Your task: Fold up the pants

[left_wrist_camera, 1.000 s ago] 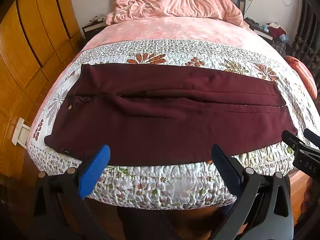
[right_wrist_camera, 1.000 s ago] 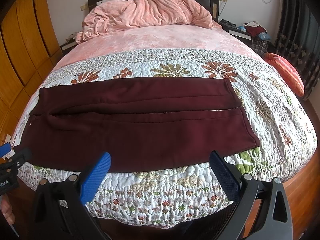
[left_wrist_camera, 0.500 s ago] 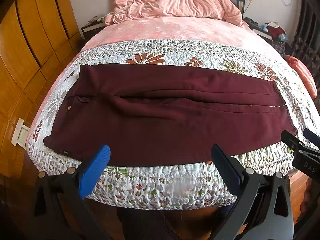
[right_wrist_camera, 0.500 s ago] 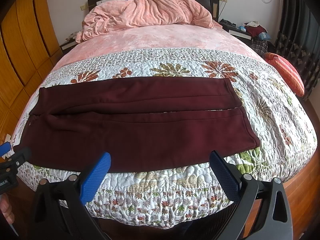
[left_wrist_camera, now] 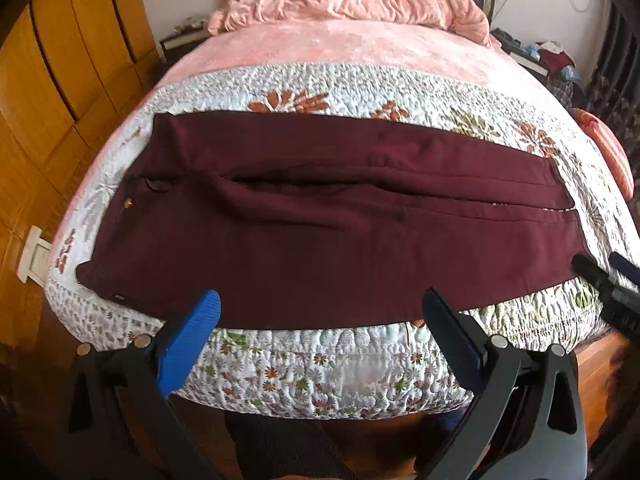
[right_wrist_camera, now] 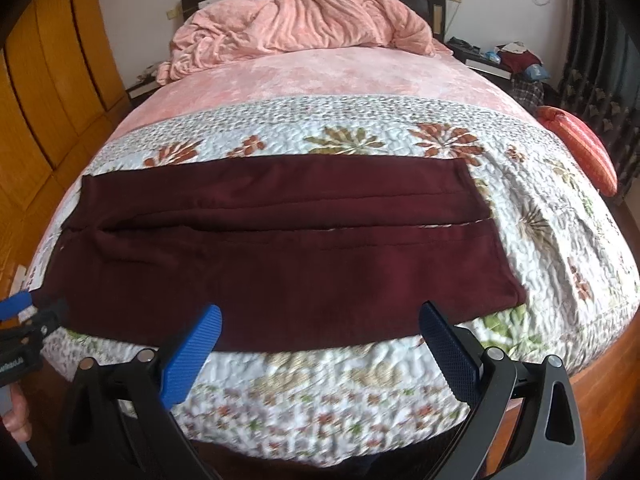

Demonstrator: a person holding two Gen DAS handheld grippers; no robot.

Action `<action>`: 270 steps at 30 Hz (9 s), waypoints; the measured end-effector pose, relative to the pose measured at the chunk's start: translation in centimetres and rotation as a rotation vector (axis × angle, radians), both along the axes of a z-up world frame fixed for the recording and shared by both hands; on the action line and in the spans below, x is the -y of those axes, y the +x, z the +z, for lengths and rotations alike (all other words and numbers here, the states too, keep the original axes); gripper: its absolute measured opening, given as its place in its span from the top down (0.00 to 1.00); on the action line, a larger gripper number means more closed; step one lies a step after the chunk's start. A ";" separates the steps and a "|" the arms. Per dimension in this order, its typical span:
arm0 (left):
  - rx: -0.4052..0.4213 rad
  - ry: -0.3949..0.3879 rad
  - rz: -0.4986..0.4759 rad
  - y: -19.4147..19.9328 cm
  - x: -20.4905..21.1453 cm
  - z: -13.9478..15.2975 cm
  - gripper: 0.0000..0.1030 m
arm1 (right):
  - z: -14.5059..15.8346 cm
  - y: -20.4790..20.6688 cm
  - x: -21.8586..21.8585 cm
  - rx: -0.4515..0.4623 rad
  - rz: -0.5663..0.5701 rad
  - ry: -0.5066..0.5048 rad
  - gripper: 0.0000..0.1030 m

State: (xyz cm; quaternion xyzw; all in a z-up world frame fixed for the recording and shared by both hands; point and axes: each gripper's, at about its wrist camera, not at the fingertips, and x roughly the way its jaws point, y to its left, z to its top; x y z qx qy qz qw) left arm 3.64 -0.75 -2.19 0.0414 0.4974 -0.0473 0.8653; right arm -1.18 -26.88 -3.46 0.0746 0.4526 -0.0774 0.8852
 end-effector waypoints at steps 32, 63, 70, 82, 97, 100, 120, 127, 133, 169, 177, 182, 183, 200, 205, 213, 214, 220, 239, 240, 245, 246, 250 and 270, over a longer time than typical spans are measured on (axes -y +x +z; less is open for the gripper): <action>-0.099 -0.181 -0.249 19.2 13.9 -5.9 0.03 | -13.3 24.6 28.4 -0.232 0.105 0.276 0.70; -0.456 -0.278 -1.067 30.5 28.5 -11.7 0.26 | -0.2 16.5 26.3 0.183 0.470 0.325 0.79; -0.297 -0.276 -0.957 27.9 24.6 -7.6 0.84 | -1.4 16.7 26.6 0.173 0.385 0.310 0.79; 0.180 0.225 -0.872 6.5 23.3 -7.5 0.83 | -7.7 6.5 23.3 0.102 0.363 0.231 0.77; 0.153 0.294 -0.792 0.7 23.1 -14.9 0.78 | -10.9 -4.0 25.0 0.072 0.080 0.522 0.33; 0.159 0.307 -0.795 0.5 23.2 -15.0 0.77 | -11.1 -5.6 24.7 0.107 0.047 0.686 0.32; 0.092 0.216 -0.706 1.7 23.1 -14.6 0.70 | -11.3 -2.9 23.8 0.069 -0.121 0.623 0.84; 0.100 0.069 -0.651 1.3 23.5 -11.8 0.61 | -7.2 -4.5 25.5 0.195 -0.099 0.558 0.86; 0.036 0.121 -0.645 0.4 26.0 -14.6 0.56 | -11.9 -2.8 25.0 -0.057 -0.167 0.447 0.86; -0.065 -0.345 -0.016 2.8 -2.6 -11.6 0.13 | -5.5 11.3 -7.7 -0.094 0.662 0.269 0.43; -0.036 -0.363 0.094 1.8 -9.3 -10.2 0.12 | -8.4 14.8 -13.4 -0.185 0.726 0.170 0.75; -0.038 -0.378 0.127 2.0 -10.9 -10.1 0.12 | -6.8 13.2 -13.2 -0.119 0.764 0.182 0.92; -0.036 -0.381 0.132 2.1 -11.1 -9.9 0.12 | -6.1 12.2 -13.1 -0.086 0.792 0.186 0.92; -0.167 0.037 0.251 18.3 -5.8 -7.3 0.10 | -11.0 8.0 -13.8 -0.086 0.796 0.228 0.92; -0.277 0.072 0.292 21.8 -6.6 -9.2 0.10 | -11.0 7.8 -13.8 -0.076 0.803 0.231 0.91; -0.387 -0.013 0.291 23.6 -8.0 -11.1 0.51 | -11.3 7.9 -13.1 -0.071 0.789 0.279 0.91; -0.381 -0.018 0.291 23.5 -8.1 -10.9 0.57 | -11.3 7.9 -13.0 -0.071 0.786 0.280 0.91; -0.246 -0.097 0.318 19.9 -9.9 -8.2 0.84 | -11.1 8.0 -12.0 -0.071 0.759 0.297 0.89; 0.057 -0.162 0.494 3.1 -14.5 -8.7 0.13 | -10.5 6.4 -10.8 -0.130 0.725 0.246 0.61; 0.072 -0.120 0.481 3.8 -14.4 -7.6 0.13 | -10.2 6.2 -10.6 -0.122 0.720 0.261 0.60; 0.083 0.060 0.459 9.0 -13.5 -4.0 0.13 | -8.3 5.6 -10.2 -0.073 0.700 0.266 0.60; 0.075 0.118 0.453 10.6 -13.0 -3.5 0.13 | -8.0 5.5 -10.1 -0.064 0.700 0.271 0.60; 0.000 0.216 0.404 15.8 -11.7 -2.3 0.12 | -7.1 5.4 -9.7 -0.043 0.702 0.285 0.60; -0.245 0.318 0.526 25.2 -14.6 -10.8 0.66 | -9.3 5.4 -7.1 -0.080 0.616 0.354 0.59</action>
